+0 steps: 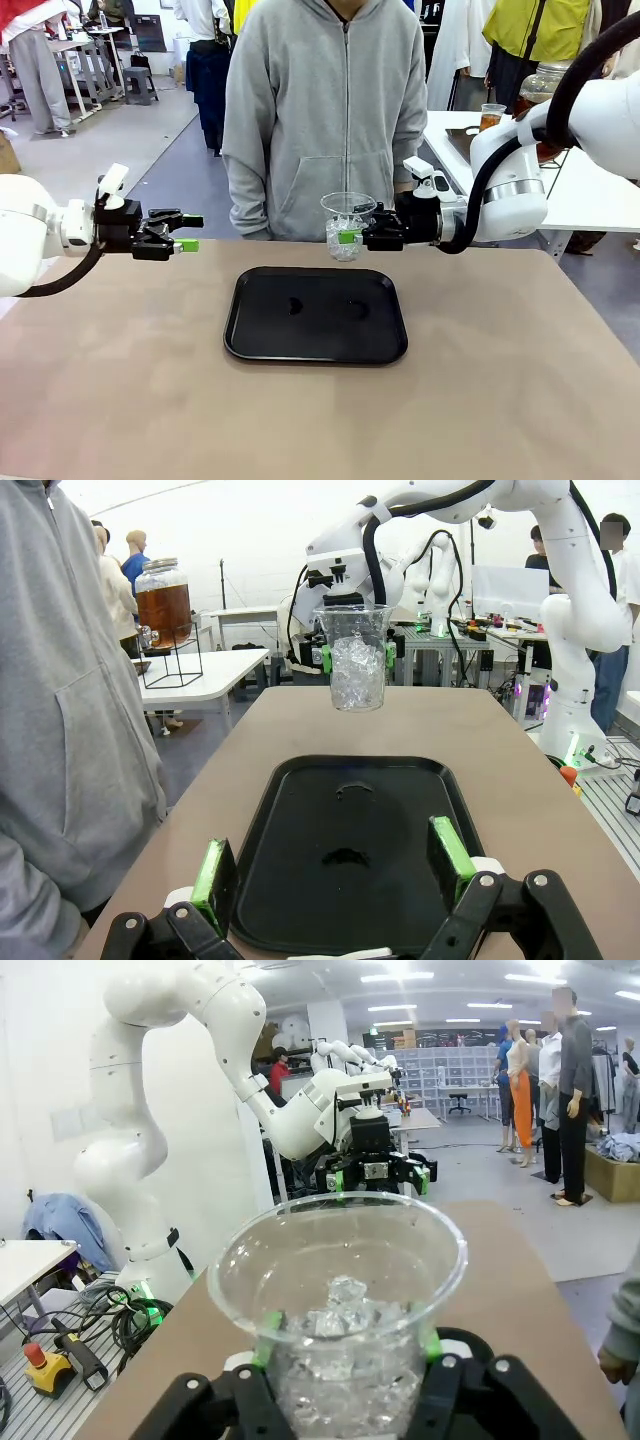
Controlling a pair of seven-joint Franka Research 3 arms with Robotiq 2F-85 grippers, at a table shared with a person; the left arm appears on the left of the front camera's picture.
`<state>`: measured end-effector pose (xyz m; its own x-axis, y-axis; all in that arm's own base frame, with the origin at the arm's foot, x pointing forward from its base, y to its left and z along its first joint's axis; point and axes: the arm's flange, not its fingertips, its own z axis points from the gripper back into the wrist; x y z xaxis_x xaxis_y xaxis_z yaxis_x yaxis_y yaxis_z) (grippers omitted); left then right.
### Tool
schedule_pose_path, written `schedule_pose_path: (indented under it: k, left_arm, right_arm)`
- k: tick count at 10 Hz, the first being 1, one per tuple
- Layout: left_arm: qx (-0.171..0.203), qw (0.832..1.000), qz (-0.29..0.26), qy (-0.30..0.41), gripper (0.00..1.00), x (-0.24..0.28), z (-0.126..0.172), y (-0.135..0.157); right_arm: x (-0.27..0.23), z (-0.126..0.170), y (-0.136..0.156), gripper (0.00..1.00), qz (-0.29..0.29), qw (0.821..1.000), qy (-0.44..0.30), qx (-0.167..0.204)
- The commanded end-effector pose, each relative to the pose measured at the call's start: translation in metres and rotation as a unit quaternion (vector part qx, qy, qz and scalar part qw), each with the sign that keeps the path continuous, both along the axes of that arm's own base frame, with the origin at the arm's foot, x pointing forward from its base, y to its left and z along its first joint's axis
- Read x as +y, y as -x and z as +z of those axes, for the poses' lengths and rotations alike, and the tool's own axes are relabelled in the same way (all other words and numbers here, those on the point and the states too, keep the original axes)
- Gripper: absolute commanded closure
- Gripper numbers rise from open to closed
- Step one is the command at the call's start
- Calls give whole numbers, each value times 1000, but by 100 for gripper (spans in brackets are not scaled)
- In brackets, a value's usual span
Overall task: Pour the drink into the iced cup.
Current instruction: Open the gripper to release the iced cup you were holding.
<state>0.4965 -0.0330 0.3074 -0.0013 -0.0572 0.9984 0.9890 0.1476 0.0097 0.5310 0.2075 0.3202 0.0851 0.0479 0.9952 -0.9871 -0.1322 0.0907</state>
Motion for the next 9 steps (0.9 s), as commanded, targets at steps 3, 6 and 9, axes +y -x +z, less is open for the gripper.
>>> schedule_pose_path:
  k: [3,6,9]
  left_arm:
    - [-2,1000,4,2,0,-2,2,0]
    - [-2,1000,4,2,0,-2,2,0]
    - [-2,1000,4,2,0,-2,2,0]
  right_arm:
    - [0,6,0,38,3,1000,-6,-10]
    - [0,6,0,38,3,1000,-6,-10]
    - [0,6,0,38,3,1000,-6,-10]
